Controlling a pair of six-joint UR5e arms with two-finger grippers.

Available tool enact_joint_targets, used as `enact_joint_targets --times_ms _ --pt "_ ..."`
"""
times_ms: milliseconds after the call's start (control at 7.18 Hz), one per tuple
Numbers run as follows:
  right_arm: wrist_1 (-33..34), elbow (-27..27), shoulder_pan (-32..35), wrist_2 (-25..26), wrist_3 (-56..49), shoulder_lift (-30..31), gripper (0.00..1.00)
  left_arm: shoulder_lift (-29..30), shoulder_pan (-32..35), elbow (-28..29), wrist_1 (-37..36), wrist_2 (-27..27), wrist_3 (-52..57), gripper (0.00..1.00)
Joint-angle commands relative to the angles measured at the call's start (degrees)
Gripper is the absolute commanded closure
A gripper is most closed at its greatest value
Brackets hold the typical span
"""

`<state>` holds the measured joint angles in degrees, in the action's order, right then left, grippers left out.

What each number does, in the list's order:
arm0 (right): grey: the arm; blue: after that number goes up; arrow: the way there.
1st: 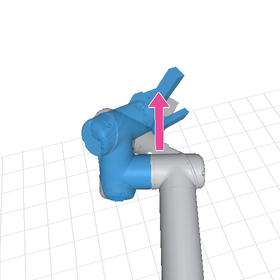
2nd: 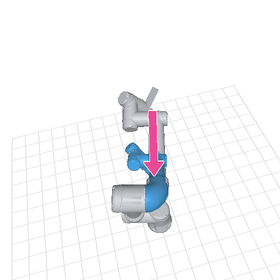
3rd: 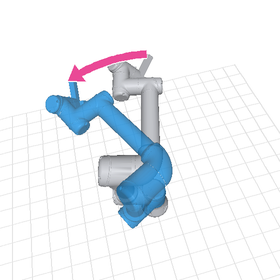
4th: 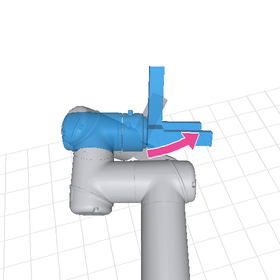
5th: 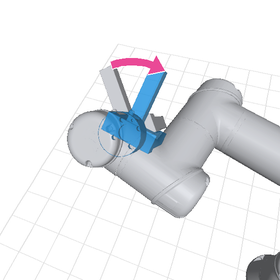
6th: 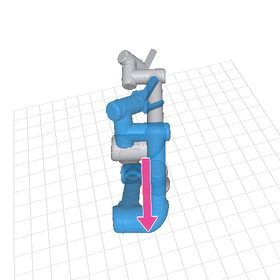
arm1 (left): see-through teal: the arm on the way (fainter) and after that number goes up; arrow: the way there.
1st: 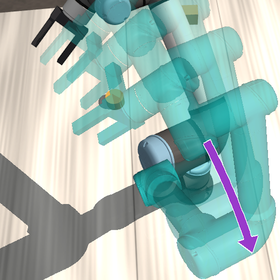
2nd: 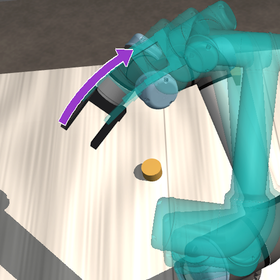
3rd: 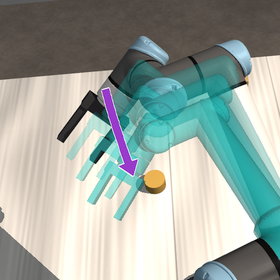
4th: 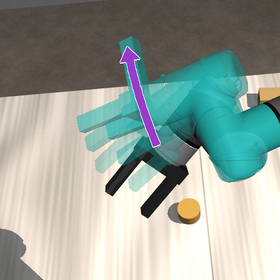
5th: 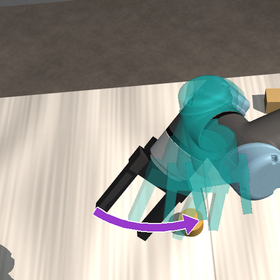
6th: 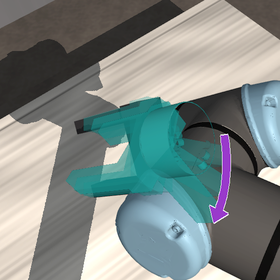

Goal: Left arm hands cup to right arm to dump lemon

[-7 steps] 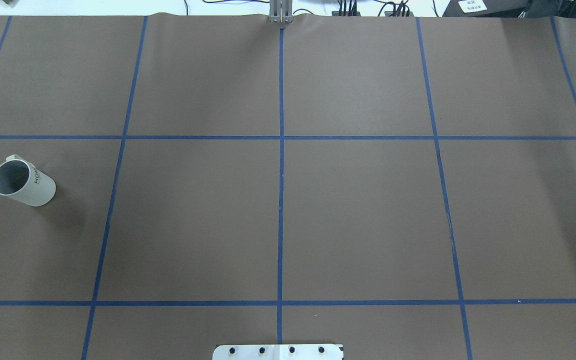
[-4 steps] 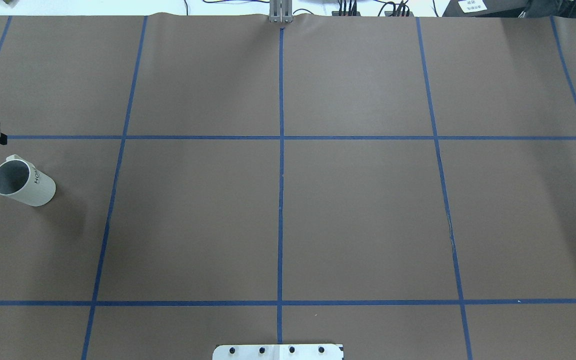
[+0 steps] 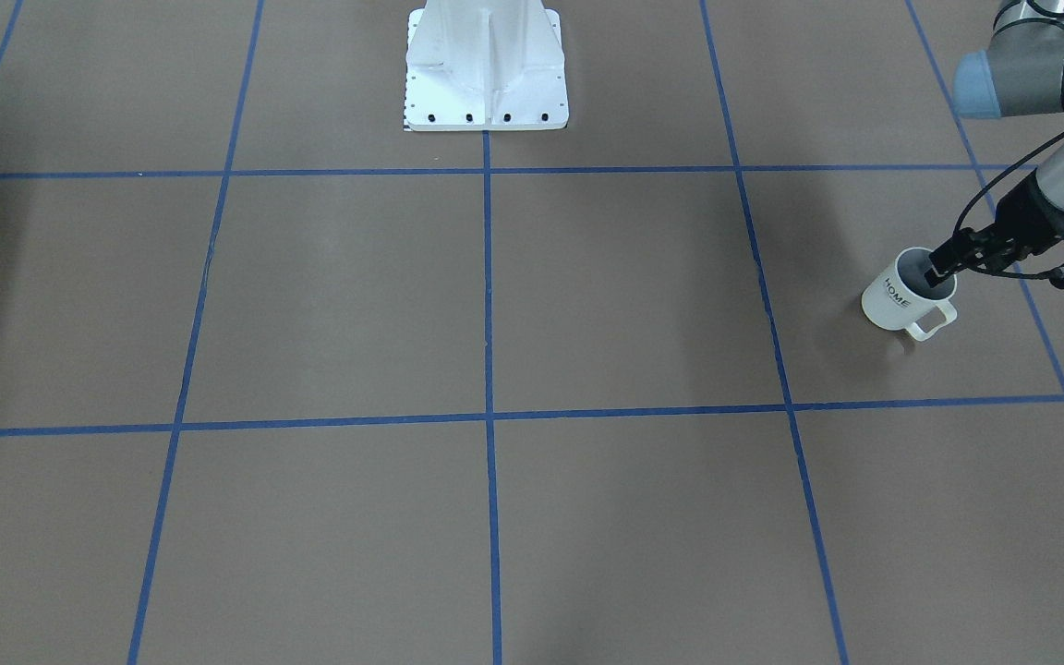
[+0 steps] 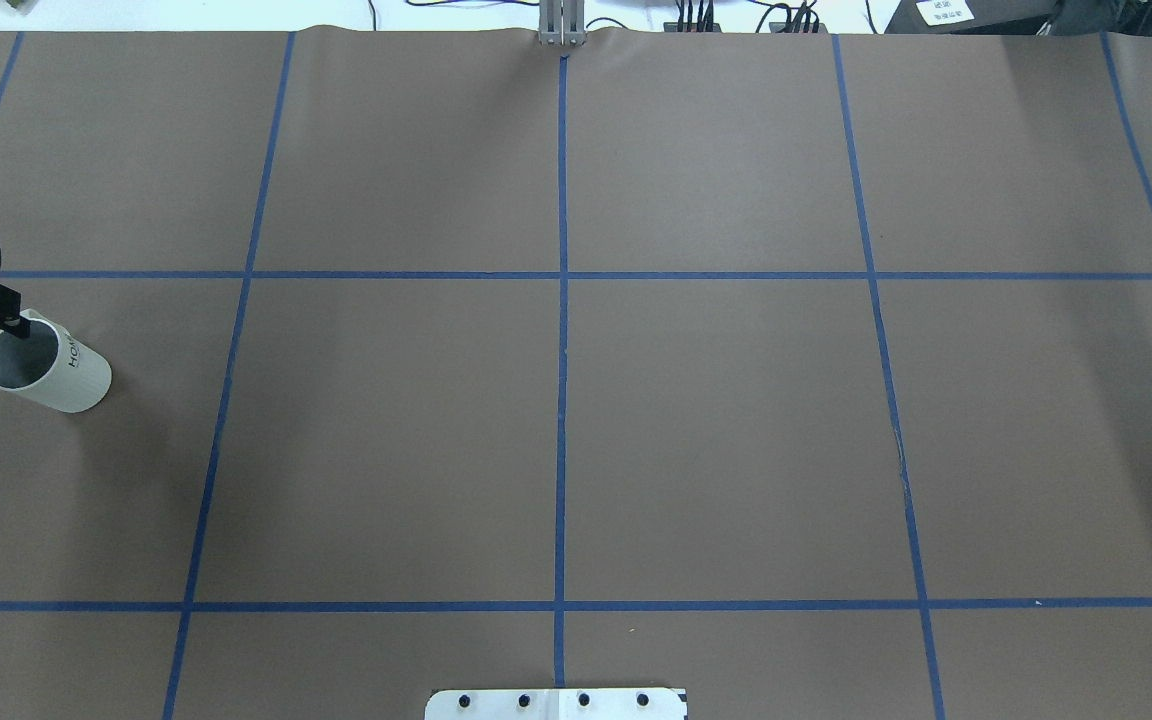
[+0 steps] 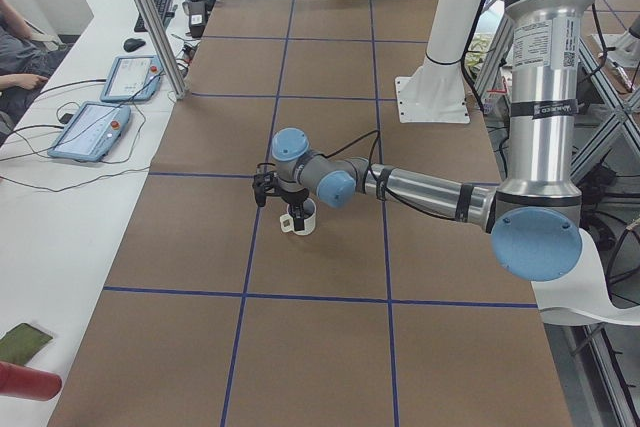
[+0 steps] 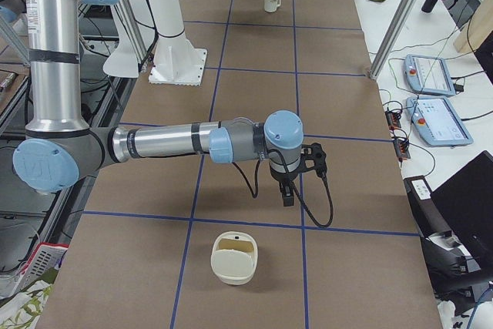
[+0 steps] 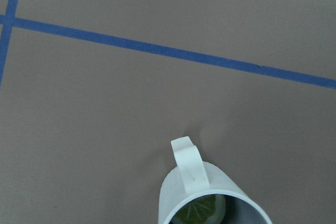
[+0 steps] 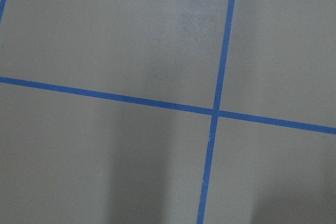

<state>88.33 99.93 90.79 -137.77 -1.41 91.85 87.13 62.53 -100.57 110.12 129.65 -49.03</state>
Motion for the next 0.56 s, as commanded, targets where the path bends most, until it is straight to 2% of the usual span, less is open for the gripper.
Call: enact_joint_targets --times_ms 0,278,418 --pt "0.00 0.00 0.00 -0.31 0.00 0.00 0.00 -0.46 -1.09 0.90 0.09 -0.01 0.08 0.00" --pt "0.09 0.00 0.00 -0.22 0.00 0.00 0.00 0.24 -3.03 2.57 0.35 0.08 -0.19 0.00" --pt "0.00 0.00 0.00 -0.22 0.00 -0.09 0.00 0.24 -3.38 2.57 0.36 0.08 -0.54 0.12"
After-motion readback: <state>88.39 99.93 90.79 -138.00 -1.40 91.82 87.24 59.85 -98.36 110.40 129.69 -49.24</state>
